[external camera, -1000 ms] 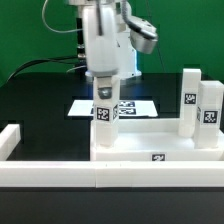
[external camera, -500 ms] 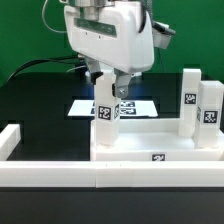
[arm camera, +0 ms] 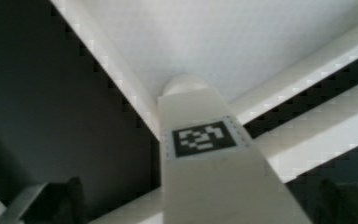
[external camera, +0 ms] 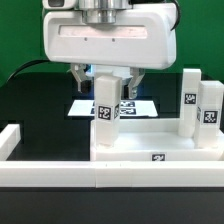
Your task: Assemble desk
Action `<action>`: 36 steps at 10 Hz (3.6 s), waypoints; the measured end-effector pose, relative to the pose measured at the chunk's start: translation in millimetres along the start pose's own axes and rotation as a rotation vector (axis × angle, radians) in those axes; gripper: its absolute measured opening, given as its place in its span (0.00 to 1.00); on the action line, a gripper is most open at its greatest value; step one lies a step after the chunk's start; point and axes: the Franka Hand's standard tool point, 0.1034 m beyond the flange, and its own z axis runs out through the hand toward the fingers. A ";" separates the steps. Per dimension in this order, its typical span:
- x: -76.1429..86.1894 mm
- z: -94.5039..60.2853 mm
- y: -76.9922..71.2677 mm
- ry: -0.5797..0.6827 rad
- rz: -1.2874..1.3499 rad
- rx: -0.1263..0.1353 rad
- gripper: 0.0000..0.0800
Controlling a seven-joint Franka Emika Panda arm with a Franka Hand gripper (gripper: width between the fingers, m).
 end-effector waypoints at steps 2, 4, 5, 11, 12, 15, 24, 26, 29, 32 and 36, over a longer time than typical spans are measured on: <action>-0.4 0.6 -0.2 -0.001 0.051 0.001 0.68; -0.9 1.5 -0.5 -0.002 0.209 0.000 0.35; -1.0 1.5 -0.6 -0.002 0.259 0.000 0.35; 5.0 3.0 -5.7 0.027 0.924 0.039 0.36; 9.8 3.7 -9.9 0.038 1.118 0.096 0.36; 10.6 4.6 -26.4 0.044 1.449 0.185 0.36; 4.7 8.9 -3.4 0.066 0.661 0.101 0.81; 4.8 9.2 -2.8 0.073 0.513 0.095 0.81; 17.6 -0.7 -20.8 0.107 0.028 0.033 0.81; 17.3 0.6 -20.6 0.104 0.140 0.042 0.67; 16.9 2.3 -16.0 0.097 0.385 0.047 0.37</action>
Offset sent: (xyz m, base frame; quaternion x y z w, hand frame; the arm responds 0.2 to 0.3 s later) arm 0.0000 0.0000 0.0000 0.0000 0.0000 0.1938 0.9810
